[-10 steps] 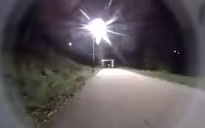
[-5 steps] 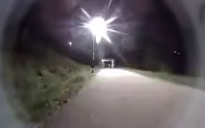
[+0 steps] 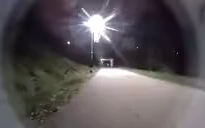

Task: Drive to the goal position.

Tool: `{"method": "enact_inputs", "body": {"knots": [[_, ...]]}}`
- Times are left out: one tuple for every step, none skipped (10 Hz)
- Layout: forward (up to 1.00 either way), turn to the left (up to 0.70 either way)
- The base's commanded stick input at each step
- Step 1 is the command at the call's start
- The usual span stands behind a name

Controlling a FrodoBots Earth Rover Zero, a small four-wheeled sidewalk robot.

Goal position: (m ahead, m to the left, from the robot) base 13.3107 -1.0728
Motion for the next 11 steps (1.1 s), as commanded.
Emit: {"method": "enact_inputs", "body": {"knots": [[0.70, -0.11], [0.70, 0.00], [0.70, 0.00], [0.70, 0.00], [0.70, 0.00], [0.70, 0.00], [0.70, 0.00], [0.70, 0.00], [0.70, 0.00], [0.70, 0.00], [0.70, 0.00]]}}
